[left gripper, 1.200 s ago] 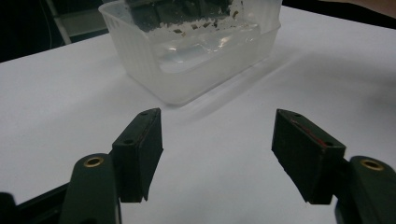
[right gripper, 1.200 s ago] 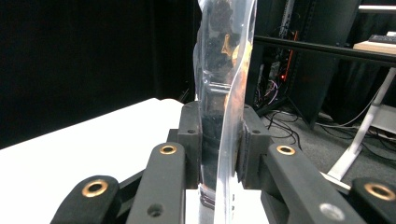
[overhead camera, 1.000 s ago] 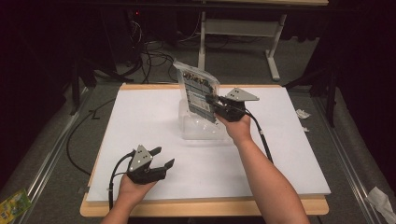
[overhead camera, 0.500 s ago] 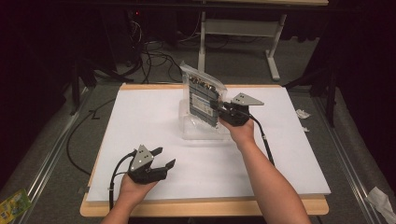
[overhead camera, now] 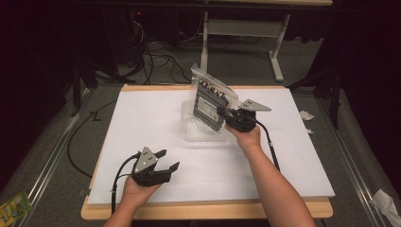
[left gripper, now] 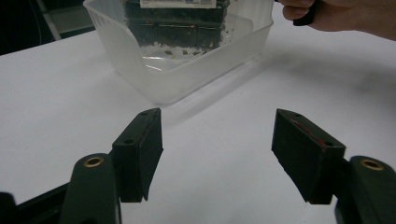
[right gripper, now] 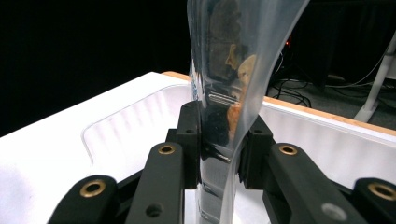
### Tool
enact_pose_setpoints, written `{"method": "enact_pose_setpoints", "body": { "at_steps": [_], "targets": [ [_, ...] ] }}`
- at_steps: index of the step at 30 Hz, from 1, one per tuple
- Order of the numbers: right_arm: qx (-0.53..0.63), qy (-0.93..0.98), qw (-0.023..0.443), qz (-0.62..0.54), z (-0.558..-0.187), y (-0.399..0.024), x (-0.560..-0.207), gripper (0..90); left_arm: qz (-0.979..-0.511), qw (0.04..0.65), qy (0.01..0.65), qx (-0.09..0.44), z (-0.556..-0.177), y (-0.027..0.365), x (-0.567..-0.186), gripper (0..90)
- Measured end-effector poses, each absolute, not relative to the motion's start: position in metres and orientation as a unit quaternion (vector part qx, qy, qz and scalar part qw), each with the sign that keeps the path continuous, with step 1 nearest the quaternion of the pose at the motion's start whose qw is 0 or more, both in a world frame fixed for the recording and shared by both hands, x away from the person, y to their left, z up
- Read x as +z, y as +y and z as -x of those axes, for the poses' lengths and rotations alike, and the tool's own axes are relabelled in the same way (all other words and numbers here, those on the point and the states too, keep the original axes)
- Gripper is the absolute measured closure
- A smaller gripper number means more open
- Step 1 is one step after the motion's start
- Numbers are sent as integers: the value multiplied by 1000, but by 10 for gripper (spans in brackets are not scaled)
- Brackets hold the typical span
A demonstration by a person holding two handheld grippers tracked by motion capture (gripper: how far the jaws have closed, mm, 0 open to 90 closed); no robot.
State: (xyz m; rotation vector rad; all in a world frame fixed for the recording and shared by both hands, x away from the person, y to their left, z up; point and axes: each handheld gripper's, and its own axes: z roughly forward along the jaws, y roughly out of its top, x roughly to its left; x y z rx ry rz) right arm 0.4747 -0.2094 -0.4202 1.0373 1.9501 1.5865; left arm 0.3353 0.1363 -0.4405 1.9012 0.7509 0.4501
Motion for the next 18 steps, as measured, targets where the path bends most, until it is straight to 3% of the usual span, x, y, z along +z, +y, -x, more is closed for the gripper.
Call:
{"method": "enact_pose_setpoints", "body": {
  "at_steps": [11,18],
  "targets": [
    [558,705,199,-391,-477,-209,-416,713,-783,503,313,188,-335,138,-440,343],
    [552,707,193,-398,-479,-206,-412,561,-782,505,314,189,-334,139,-439,343]
  ]
}}
